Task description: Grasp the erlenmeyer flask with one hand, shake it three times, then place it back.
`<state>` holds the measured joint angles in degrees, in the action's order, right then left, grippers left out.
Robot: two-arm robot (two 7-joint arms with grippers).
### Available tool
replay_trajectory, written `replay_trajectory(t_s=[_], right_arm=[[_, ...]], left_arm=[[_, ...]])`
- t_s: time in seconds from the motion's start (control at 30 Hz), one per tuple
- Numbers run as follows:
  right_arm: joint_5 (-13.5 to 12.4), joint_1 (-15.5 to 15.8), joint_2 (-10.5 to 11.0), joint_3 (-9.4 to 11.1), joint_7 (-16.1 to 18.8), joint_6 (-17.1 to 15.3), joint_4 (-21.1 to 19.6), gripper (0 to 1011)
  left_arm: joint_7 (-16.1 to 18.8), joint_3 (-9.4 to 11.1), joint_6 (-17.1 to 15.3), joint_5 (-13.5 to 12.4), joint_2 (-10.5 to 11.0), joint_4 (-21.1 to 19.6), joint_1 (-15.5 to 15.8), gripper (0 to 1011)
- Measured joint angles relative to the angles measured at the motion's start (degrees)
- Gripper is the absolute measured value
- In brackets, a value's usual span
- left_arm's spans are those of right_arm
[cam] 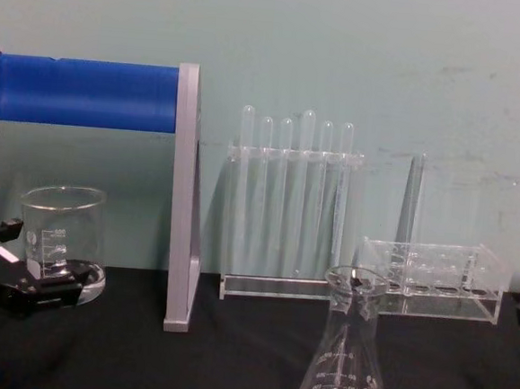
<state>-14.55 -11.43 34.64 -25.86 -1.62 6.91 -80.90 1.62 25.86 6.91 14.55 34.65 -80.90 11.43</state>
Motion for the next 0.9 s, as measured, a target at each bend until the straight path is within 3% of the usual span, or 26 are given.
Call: replay_trajectory(t_s=[0.9], right_arm=[[0.0, 0.0, 0.0, 0.0, 0.0, 0.0, 0.0, 1000]], left_arm=[[0.0, 0.0, 0.0, 0.0, 0.0, 0.0, 0.0, 1001]])
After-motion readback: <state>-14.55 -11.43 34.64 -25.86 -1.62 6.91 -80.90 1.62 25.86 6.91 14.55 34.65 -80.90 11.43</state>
